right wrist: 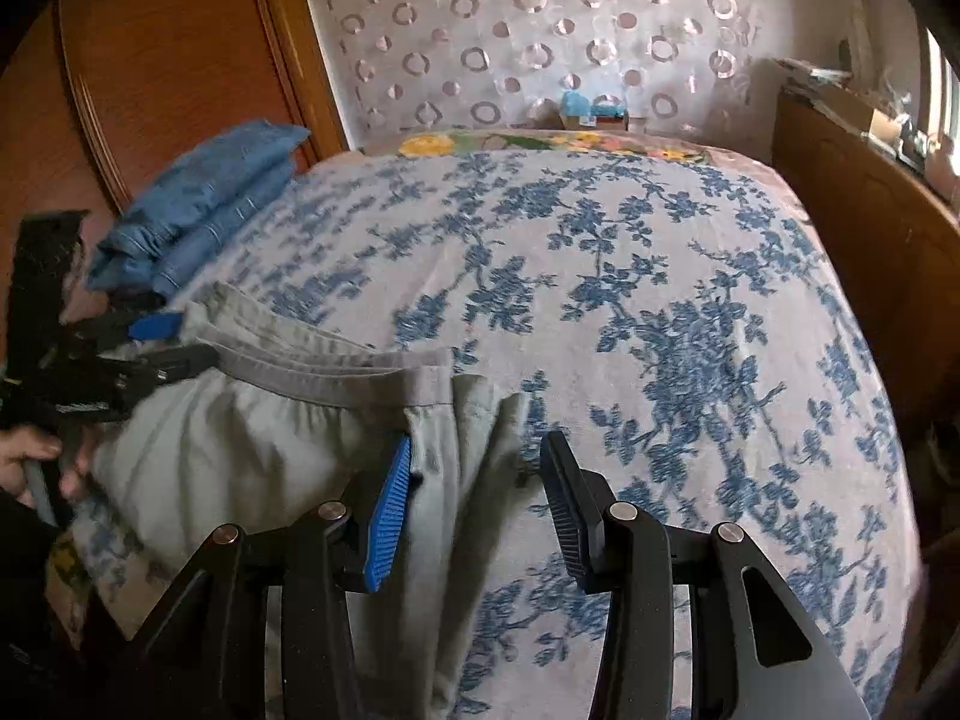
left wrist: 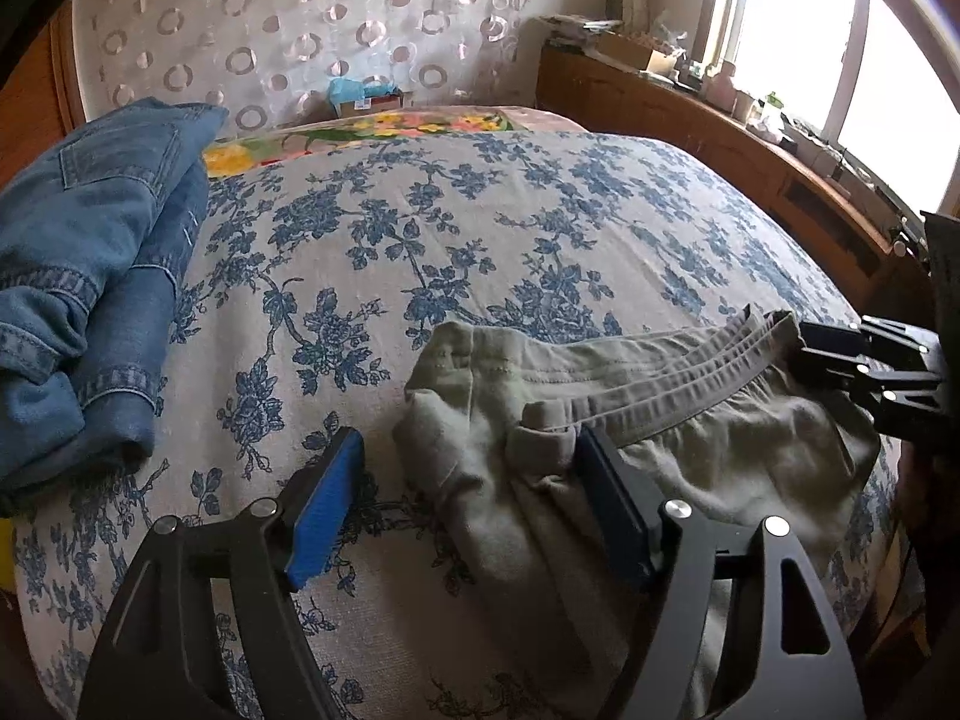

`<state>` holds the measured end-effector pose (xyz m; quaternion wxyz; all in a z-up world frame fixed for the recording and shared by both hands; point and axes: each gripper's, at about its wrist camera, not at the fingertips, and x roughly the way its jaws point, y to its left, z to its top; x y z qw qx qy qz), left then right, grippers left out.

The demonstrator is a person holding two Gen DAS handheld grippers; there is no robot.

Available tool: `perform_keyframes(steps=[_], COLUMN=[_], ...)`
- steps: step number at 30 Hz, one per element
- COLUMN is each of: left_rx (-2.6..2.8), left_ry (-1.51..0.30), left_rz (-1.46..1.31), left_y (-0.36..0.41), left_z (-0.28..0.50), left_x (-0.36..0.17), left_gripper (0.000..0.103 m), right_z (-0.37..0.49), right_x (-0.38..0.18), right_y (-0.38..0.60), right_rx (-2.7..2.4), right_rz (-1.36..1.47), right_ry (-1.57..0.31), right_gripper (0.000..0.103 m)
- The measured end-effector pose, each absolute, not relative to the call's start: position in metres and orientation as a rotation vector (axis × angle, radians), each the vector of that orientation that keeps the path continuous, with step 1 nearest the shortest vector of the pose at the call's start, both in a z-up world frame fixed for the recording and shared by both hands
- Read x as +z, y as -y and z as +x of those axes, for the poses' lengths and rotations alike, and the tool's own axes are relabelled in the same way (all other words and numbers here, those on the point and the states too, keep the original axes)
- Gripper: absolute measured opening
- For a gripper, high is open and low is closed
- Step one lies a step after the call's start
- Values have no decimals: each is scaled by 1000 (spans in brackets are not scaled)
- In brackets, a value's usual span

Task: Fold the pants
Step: 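Grasp the pants edge with the left gripper while the right gripper grasps beside it, lift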

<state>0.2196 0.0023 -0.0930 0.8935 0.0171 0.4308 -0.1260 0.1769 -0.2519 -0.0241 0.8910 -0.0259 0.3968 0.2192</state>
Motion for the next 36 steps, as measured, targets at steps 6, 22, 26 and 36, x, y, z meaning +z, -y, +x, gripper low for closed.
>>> perform_keyframes(steps=[6,22,26,36], left_rx=[-266,-273,-275,-340], left_ry=[-898,-900,-892,-868], left_rz=[50,45,14,-39], left_y=[1,2,-1,5], left_z=[220,222,222,221], left_x=[-93,-93,-92,-87], left_gripper=[79,81,77,34], right_z=[187,187,184,184], right_x=[-21,-29,-28,-28], right_y=[241,232,229,230], right_rx=[482,499,491,517], right_rz=[-96,-128,-144,-125], right_ry=[-854,-818,-815,-810], right_gripper=[45,45,45,25])
